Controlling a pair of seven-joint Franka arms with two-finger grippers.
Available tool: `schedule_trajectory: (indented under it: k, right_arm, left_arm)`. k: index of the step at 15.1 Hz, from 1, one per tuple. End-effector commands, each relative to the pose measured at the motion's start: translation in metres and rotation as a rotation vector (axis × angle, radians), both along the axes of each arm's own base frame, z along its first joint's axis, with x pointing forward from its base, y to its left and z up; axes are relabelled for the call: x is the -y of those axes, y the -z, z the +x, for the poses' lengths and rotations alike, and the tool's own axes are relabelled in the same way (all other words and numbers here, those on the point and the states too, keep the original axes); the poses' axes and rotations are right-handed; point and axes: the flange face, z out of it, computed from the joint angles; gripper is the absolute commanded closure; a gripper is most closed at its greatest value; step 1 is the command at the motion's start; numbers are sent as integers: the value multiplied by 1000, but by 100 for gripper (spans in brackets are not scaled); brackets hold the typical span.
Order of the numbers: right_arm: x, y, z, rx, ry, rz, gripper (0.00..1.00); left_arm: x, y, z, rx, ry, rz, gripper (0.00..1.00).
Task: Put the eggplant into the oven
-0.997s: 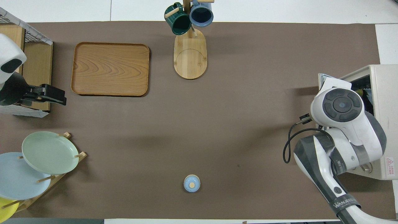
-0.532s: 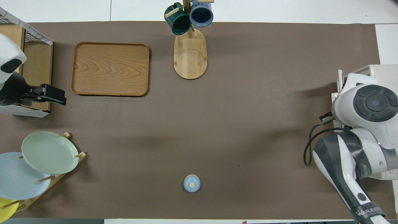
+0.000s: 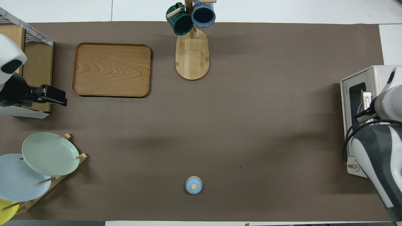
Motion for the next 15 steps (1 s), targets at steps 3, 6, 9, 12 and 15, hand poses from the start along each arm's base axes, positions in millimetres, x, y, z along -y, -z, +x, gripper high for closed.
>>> schedule_trajectory:
  k: [3, 6, 9, 12, 15]
  right_arm:
    - [-62, -75, 12, -16, 77, 182, 67]
    - [-95, -109, 6, -32, 152, 221, 63]
    - [-97, -132, 3, -31, 163, 255, 45]
    - [-89, -136, 6, -37, 183, 297, 0]
    - [-84, -138, 9, -26, 203, 305, 0]
  left_arm:
    - [-3, -4, -5, 9, -12, -10, 0]
    - [-3, -4, -5, 9, -12, -10, 0]
    - [-3, -4, -5, 9, -12, -10, 0]
    - [-3, -4, -5, 7, -12, -10, 0]
    - [-2, -4, -5, 9, -9, -10, 0]
